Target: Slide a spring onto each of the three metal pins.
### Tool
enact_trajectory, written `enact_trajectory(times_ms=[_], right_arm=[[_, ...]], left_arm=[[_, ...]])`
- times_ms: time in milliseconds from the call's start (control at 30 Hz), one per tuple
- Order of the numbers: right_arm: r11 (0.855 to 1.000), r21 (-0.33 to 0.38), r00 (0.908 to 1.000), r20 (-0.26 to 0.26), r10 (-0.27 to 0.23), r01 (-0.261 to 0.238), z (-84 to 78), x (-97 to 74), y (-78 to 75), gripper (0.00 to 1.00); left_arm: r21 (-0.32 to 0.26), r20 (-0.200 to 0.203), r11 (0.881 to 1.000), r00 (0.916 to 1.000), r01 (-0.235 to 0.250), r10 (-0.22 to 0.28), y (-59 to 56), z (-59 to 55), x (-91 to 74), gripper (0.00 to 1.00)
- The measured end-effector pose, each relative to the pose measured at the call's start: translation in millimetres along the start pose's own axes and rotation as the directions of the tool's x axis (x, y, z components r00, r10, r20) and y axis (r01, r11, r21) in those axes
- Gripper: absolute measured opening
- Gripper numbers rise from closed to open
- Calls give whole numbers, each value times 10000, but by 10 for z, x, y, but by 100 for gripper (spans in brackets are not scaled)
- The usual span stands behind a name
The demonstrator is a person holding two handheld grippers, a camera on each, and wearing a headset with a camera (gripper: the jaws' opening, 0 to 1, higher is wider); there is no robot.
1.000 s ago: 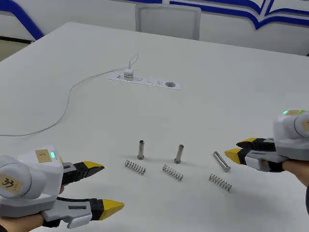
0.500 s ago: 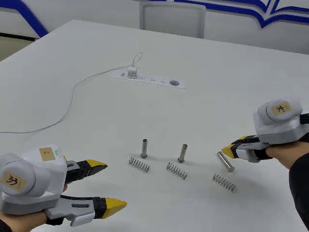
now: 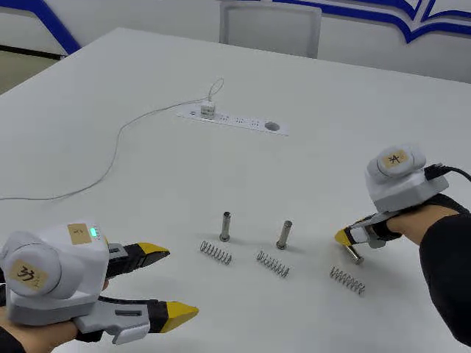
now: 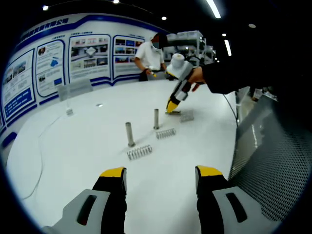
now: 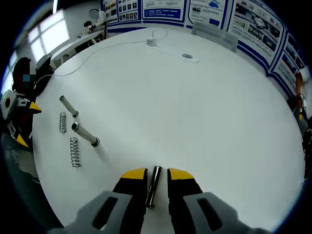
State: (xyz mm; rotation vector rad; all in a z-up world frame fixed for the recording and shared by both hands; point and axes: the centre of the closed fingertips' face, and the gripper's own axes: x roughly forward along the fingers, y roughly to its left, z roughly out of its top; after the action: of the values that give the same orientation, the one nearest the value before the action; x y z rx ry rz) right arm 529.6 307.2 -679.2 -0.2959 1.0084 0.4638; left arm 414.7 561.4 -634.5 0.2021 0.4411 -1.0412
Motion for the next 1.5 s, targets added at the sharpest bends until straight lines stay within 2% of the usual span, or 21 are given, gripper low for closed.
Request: enact_trajectory(times_ms=[333, 633, 767, 1167, 1367, 1433, 1500], right_arm=[[9993, 384, 9987, -507, 57, -37, -20, 106, 6, 14], [9987, 500, 9972, -751, -7, 45, -25, 90, 37, 11], [9994, 311, 9943, -1059, -137, 171, -23, 104, 38, 10], [9997, 209, 9805, -1966, -55, 98, -38, 97, 53, 10], [9999, -109, 9778, -2092, -95, 74, -42, 95, 56, 10], [10000, 63, 9795, -2013, -61, 75, -45, 91, 51, 9], [9989, 448, 9859, -1674, -86, 163, -45, 82, 49, 9]], left_arm=[[-41, 13, 10000, 10000, 16, -16, -10, 2, 2, 58], [-45, 3, 10000, 10000, 57, -57, -23, 0, 6, 57], [-50, 0, 10000, 10000, 68, -68, -28, 1, 6, 57], [-58, -46, 9999, 9999, 93, -93, -28, -7, 9, 56], [-7, -155, 9999, 9997, 172, -172, -47, -21, 19, 56], [27, -193, 9998, 9996, 201, -200, -54, -22, 24, 56], [74, -216, 9998, 9996, 202, -200, -55, -22, 24, 56]])
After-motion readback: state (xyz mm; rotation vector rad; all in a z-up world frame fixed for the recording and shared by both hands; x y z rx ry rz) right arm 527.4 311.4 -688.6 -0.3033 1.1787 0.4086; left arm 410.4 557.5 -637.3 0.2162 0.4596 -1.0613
